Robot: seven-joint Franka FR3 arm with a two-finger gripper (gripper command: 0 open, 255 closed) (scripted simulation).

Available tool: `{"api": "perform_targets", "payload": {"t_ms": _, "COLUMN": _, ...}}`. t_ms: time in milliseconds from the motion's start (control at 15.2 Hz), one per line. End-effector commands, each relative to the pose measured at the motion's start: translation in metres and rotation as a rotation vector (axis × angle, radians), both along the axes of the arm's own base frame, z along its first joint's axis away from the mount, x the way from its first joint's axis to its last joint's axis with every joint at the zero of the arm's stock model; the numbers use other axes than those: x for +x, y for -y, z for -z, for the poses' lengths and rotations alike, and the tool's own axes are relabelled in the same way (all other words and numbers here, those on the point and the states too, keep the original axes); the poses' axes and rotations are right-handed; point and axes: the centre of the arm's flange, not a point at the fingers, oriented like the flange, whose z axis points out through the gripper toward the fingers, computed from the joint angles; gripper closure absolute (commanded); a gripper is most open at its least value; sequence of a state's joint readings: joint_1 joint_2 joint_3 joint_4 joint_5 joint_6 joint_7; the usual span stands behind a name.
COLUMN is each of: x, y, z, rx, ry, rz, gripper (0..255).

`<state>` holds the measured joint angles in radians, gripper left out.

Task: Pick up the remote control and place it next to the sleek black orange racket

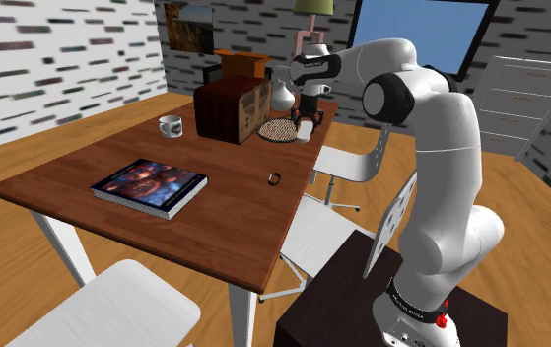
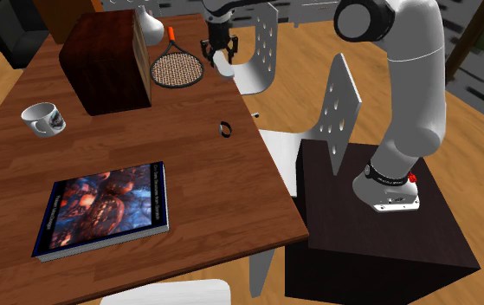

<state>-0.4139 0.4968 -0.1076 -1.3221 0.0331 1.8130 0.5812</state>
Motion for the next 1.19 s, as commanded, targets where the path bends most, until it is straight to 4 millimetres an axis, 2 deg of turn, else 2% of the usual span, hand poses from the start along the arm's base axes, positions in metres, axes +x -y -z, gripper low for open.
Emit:
{"api": "perform_targets", "payload": {"t_ms": 0, "x": -0.003, "y": 0.025, "z": -0.001, "rx": 0.0, "ry": 0.0, "rz": -0.002, "gripper": 255}}
{"api": "perform_targets", "payload": {"t_ms": 66, "x": -0.005, "y": 0.036, "z": -0.001, "rx": 0.0, "ry": 0.0, "rz": -0.002, "gripper": 255}}
{"api": "perform_targets", "payload": {"t_ms": 1122, "x": -0.005, "y": 0.036, "z": 0.084, "rx": 0.0, "ry": 0.0, "rz": -0.002, "gripper": 255}}
